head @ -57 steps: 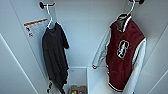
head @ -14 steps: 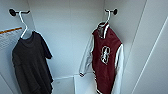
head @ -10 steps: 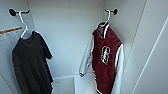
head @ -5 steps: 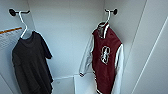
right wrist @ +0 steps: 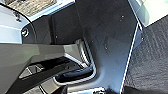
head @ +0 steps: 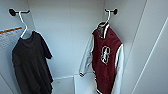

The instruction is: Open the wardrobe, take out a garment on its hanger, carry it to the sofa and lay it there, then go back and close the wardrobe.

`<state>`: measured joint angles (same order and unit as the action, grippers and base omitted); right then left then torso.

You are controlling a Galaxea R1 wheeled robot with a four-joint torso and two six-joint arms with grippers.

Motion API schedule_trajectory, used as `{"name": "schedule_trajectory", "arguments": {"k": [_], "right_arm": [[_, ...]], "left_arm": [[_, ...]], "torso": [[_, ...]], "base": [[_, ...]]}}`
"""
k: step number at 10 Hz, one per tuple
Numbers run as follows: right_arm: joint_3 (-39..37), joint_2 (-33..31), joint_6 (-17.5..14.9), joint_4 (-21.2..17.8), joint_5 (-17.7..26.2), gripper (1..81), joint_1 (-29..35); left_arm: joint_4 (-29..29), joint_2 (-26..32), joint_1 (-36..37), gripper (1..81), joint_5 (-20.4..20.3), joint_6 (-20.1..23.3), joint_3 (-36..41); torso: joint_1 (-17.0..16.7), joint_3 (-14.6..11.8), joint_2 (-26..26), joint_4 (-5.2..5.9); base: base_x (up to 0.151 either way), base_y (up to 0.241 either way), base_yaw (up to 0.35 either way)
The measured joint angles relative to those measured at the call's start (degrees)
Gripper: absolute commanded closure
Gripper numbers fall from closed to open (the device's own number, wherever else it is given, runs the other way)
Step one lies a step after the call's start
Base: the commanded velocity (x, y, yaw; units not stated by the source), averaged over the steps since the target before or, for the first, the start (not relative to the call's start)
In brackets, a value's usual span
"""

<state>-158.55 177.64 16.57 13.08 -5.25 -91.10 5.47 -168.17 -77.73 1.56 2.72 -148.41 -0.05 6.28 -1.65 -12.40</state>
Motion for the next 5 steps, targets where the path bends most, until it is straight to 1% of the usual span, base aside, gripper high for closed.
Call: {"name": "schedule_trajectory", "arguments": {"k": [1, 3, 5], "right_arm": [[0.00, -0.02, 0.00, 0.00, 0.02, 1.0, 0.00], [0.00, -0.02, 0.00, 0.00, 0.00, 1.0, 0.00], [0.00, 0.00, 0.00, 0.00, 0.02, 1.0, 0.00]], "left_arm": [[0.11, 2.62, 1.49, 1.0, 0.33, -0.02, 5.02], [0.12, 7.75, 6.84, 1.0, 2.12, -0.20, 13.87], [0.12, 9.87, 11.80, 1.0, 3.67, -0.99, 18.05]], "torso": [[0.00, 0.00, 0.00, 0.00], [0.00, 0.00, 0.00, 0.00], [0.02, 0.00, 0.00, 0.00]], "base": [[0.000, 0.000, 0.000], [0.000, 0.000, 0.000], [0.000, 0.000, 0.000]]}}
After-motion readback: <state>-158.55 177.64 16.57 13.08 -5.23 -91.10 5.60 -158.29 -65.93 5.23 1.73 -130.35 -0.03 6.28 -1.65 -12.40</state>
